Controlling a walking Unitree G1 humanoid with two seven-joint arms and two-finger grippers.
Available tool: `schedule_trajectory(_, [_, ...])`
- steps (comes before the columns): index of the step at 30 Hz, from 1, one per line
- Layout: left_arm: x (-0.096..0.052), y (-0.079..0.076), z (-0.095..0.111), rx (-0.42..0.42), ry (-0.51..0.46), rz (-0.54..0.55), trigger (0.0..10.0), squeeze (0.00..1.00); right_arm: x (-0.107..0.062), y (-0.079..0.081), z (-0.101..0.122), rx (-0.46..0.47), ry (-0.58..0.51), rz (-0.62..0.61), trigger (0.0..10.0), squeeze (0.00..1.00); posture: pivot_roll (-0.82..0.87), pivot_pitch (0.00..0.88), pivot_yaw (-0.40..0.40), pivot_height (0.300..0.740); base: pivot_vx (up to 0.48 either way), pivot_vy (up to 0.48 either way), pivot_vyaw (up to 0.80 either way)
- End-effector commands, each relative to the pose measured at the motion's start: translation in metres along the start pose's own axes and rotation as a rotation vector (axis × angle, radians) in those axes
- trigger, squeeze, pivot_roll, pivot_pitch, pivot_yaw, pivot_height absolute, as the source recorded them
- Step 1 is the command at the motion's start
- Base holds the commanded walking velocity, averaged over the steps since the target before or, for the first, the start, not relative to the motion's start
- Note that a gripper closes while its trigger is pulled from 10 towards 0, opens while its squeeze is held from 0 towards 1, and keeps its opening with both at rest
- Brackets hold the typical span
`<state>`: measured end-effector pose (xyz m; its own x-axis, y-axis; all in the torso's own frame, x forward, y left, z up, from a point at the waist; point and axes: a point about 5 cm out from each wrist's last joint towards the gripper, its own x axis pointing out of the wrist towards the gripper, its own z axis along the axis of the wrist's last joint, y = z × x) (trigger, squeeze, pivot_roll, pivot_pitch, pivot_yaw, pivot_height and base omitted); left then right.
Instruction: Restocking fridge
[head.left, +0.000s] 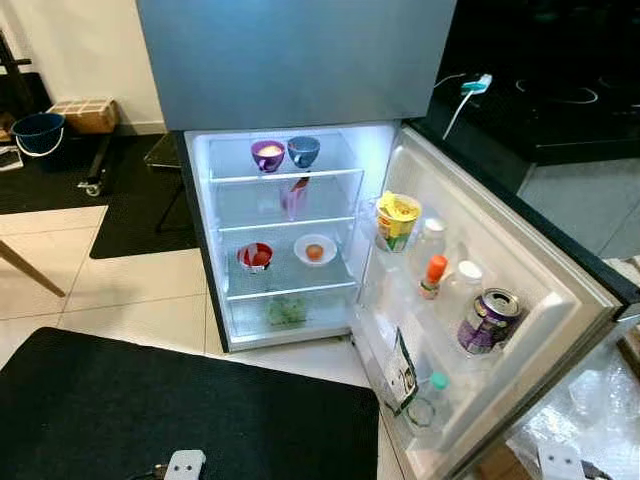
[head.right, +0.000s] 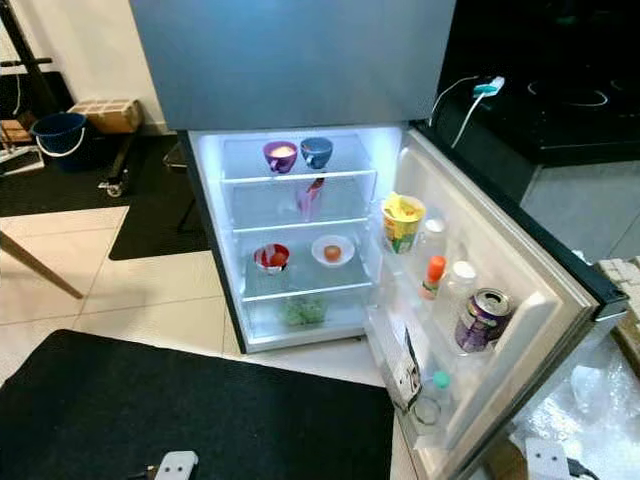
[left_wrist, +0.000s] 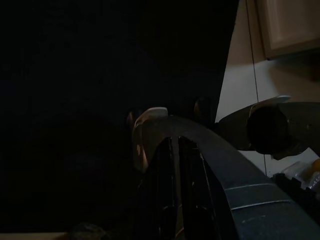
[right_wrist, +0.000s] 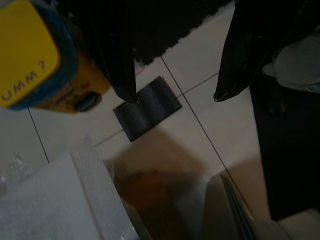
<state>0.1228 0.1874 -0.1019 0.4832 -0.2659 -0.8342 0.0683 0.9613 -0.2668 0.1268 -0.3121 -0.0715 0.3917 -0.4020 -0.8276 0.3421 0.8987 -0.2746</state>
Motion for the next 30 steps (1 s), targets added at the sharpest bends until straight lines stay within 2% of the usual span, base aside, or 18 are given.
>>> schedule_trajectory(1, [-0.003, 0.003, -0.008, 0.007, 0.042, -0.005, 10.0, 0.00, 0.000, -0.013, 0.001, 0.049, -0.001, -0.060, 10.0, 0.00, 0.07, 0.000, -0.011, 0.740, 0.000, 0.000, 0.00])
schedule_trajectory(2, [-0.003, 0.003, -0.008, 0.007, 0.042, -0.005, 10.0, 0.00, 0.000, -0.013, 0.001, 0.049, -0.001, -0.060, 10.0, 0.00, 0.07, 0.000, -0.011, 0.740, 0.000, 0.000, 0.00])
schedule_trajectory(10, [-0.002, 0.001, -0.007, 0.003, 0.040, -0.009, 10.0, 0.00, -0.005, -0.062, 0.019, 0.187, -0.080, -0.236, 10.0, 0.00, 0.06, 0.000, -0.032, 0.740, 0.000, 0.000, 0.00])
schedule_trajectory(12, [-0.001, 0.000, -0.007, 0.000, 0.038, -0.011, 10.0, 0.00, -0.006, -0.066, 0.022, 0.198, -0.091, -0.249, 10.0, 0.00, 0.06, 0.000, -0.032, 0.740, 0.000, 0.000, 0.00])
schedule_trajectory(13, [0.000, -0.004, -0.007, -0.009, 0.036, -0.015, 10.0, 0.00, -0.008, -0.076, 0.030, 0.216, -0.119, -0.279, 10.0, 0.00, 0.05, 0.000, -0.041, 0.740, 0.000, 0.000, 0.00])
schedule_trajectory(14, [0.000, -0.004, -0.007, -0.009, 0.036, -0.015, 10.0, 0.00, -0.008, -0.076, 0.030, 0.216, -0.119, -0.279, 10.0, 0.00, 0.05, 0.000, -0.041, 0.740, 0.000, 0.000, 0.00])
schedule_trajectory(17, [0.002, -0.008, -0.010, -0.017, 0.041, -0.021, 10.0, 0.00, -0.012, -0.093, 0.050, 0.264, -0.196, -0.327, 10.0, 0.00, 0.03, 0.000, -0.044, 0.740, 0.000, 0.000, 0.00])
schedule_trajectory(20, [0.002, -0.009, -0.011, -0.018, 0.042, -0.022, 10.0, 0.00, -0.014, -0.096, 0.055, 0.280, -0.216, -0.335, 10.0, 0.00, 0.03, 0.000, -0.044, 0.740, 0.000, 0.000, 0.00])
schedule_trajectory(21, [0.001, -0.009, -0.012, -0.021, 0.046, -0.023, 10.0, 0.00, -0.016, -0.101, 0.064, 0.306, -0.255, -0.341, 10.0, 0.00, 0.02, 0.000, -0.045, 0.740, 0.000, 0.000, 0.00])
schedule_trajectory(23, [0.001, -0.009, -0.012, -0.021, 0.046, -0.023, 10.0, 0.00, -0.016, -0.101, 0.064, 0.306, -0.255, -0.341, 10.0, 0.00, 0.02, 0.000, -0.045, 0.740, 0.000, 0.000, 0.00])
schedule_trajectory(24, [0.001, -0.009, -0.013, -0.021, 0.048, -0.024, 10.0, 0.00, -0.017, -0.106, 0.071, 0.323, -0.286, -0.348, 10.0, 0.00, 0.02, 0.000, -0.044, 0.740, 0.000, 0.000, 0.00])
schedule_trajectory(25, [0.001, -0.007, -0.013, -0.026, 0.047, -0.020, 10.0, 0.00, -0.021, -0.108, 0.090, 0.374, -0.375, -0.330, 10.0, 0.00, 0.02, 0.000, -0.043, 0.740, 0.000, 0.000, 0.00])
schedule_trajectory(30, [0.001, -0.006, -0.010, -0.028, 0.038, -0.018, 10.0, 0.00, -0.024, -0.103, 0.112, 0.434, -0.482, -0.252, 10.0, 0.00, 0.02, 0.000, -0.041, 0.740, 0.000, 0.000, 0.00])
